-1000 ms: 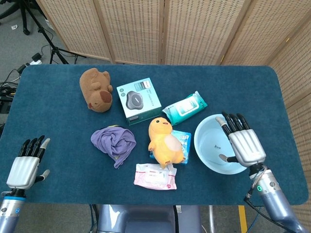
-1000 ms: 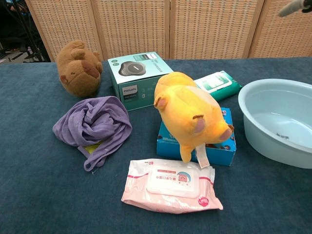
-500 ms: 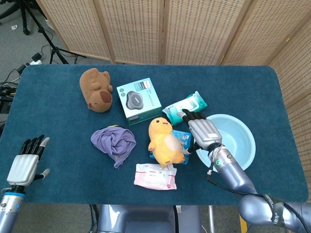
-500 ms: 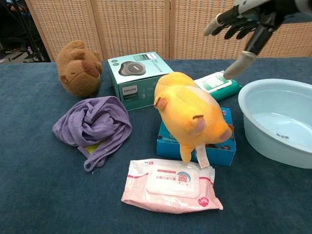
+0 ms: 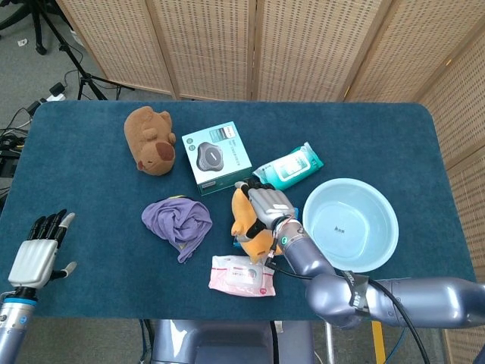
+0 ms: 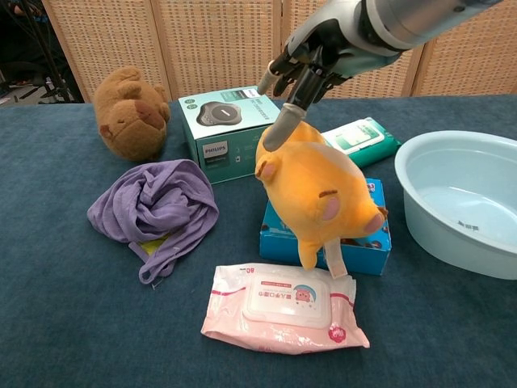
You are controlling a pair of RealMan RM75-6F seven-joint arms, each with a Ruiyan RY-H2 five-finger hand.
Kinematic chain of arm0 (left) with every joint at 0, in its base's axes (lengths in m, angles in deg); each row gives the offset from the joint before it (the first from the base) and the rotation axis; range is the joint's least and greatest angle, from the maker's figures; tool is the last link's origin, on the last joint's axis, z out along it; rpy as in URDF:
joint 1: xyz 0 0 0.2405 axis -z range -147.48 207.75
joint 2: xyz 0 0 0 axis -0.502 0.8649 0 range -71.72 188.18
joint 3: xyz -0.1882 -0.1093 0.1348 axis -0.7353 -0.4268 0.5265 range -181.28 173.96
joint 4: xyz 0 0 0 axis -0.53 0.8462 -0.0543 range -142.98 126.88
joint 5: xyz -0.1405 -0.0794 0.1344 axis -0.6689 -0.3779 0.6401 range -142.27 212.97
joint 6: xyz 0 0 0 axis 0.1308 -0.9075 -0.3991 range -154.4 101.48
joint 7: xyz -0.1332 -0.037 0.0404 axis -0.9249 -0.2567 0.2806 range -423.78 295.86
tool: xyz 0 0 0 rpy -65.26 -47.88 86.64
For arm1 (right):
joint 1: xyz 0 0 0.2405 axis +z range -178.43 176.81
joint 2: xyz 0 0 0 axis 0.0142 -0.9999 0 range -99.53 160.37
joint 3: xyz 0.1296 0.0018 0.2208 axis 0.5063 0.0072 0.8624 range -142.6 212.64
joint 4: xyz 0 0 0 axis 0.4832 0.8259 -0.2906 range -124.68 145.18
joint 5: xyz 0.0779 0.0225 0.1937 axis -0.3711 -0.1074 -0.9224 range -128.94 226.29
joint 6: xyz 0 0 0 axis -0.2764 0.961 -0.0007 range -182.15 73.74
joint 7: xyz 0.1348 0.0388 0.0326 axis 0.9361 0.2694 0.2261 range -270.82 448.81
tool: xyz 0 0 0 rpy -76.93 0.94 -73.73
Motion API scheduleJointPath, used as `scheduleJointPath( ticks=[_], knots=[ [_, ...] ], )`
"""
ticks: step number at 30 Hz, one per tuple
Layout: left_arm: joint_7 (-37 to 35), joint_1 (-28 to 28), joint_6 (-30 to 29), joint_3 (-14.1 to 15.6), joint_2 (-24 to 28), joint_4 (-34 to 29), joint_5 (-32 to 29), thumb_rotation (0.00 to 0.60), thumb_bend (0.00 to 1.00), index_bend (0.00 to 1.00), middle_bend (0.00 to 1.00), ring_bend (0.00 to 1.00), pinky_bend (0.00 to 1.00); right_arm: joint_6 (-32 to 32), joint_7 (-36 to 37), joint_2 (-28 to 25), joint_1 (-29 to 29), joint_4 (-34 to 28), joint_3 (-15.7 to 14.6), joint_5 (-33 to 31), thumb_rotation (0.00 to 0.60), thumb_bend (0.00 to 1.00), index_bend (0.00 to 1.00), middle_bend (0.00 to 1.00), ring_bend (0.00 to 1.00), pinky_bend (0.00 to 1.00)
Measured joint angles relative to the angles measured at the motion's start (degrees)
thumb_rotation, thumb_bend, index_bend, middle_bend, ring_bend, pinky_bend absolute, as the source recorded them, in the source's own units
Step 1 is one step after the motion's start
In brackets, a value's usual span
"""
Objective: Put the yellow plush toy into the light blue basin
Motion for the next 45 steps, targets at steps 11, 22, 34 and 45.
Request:
scheduleJointPath(
  ticks=[11, 22, 34, 45],
  knots=[
    [-1.2, 0.1, 1.0, -0.1, 0.1, 0.0, 0.2, 0.600, 0.21, 0.00, 0.00, 0.00, 0.00, 3.6, -2.6, 4.1, 3.5, 6.1, -2.7, -2.0, 0.600, 0.00, 0.00, 0.00, 0.00, 0.00],
    [-1.0, 0.2, 1.4, 0.0, 0.2, -0.4, 0.6, 0.600, 0.21, 0.00, 0.00, 0.00, 0.00, -1.5, -2.3, 5.5, 1.4, 9.4, -5.3, -1.0, 0.600, 0.00, 0.00, 0.00, 0.00, 0.00],
    [-0.6, 0.3, 2.0, -0.1, 0.0, -0.2, 0.3, 0.600, 0.21, 0.00, 0.00, 0.00, 0.00, -5.5, -3.1, 6.9, 1.3, 11.5, -9.1, -2.2, 0.600, 0.01, 0.00, 0.00, 0.00, 0.00],
    [-0.5, 0.2, 1.9, -0.3, -0.1, -0.3, 0.2, 0.600, 0.22, 0.00, 0.00, 0.00, 0.00, 0.3, -1.7, 7.9, 1.2, 10.2, -9.6, 0.9, 0.600, 0.23, 0.43, 0.33, 0.29, 0.45]
  ],
)
